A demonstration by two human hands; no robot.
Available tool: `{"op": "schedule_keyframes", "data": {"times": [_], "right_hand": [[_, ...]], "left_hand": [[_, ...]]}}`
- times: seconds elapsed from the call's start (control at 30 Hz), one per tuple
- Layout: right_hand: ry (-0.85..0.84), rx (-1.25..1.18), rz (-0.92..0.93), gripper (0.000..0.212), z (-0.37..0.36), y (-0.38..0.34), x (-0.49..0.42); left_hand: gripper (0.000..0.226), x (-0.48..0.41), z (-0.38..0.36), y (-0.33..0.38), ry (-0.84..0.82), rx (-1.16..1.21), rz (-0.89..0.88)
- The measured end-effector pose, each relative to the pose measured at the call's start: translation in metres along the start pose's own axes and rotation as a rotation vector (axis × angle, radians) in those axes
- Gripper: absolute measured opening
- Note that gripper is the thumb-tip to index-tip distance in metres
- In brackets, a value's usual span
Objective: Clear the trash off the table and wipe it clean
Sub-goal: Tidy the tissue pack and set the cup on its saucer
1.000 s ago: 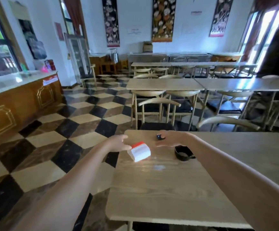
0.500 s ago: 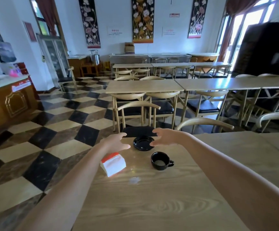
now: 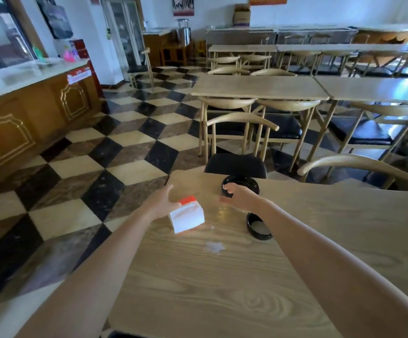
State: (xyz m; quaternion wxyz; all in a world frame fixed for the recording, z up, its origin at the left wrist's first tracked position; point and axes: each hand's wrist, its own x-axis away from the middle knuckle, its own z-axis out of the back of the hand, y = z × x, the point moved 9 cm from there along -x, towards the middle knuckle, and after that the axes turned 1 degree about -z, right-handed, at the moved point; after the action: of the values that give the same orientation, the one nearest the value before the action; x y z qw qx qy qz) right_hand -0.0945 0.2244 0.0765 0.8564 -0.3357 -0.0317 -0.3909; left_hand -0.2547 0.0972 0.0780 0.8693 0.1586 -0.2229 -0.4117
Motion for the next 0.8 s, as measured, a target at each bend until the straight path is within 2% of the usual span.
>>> {"op": "schedule_keyframes", "data": {"times": [0.27, 0.37, 0.47, 0.53, 0.63, 0.8], "right_hand": [[-0.152, 0.007, -0.055, 0.051, -0.059, 0.006, -0.088], [-0.228, -0.081, -0.123, 0.043, -0.090, 0.007, -0.124], [-0.207, -0.162, -0.152, 0.051, -0.120, 0.011, -0.160], [-0.211, -0.129, -0.176, 0.053, -0.139, 0.017, -0.181], [-0.195, -0.111, -0.243, 0.048, -0.149, 0.018, -0.194], [-0.177, -0.190, -0.313, 0.038, -0.152, 0.022, -0.202]], "left_hand": [[0.071, -0.072, -0.052, -0.076, -0.104, 0.192, 0.246], [0.071, -0.093, -0.074, -0.096, -0.091, 0.321, 0.345], [0.070, -0.109, -0.091, -0.112, -0.035, 0.427, 0.436], [0.061, -0.120, -0.099, -0.118, -0.014, 0.497, 0.472], [0.046, -0.136, -0.108, -0.124, 0.018, 0.530, 0.480], [0.037, -0.152, -0.120, -0.135, 0.034, 0.501, 0.509]]}}
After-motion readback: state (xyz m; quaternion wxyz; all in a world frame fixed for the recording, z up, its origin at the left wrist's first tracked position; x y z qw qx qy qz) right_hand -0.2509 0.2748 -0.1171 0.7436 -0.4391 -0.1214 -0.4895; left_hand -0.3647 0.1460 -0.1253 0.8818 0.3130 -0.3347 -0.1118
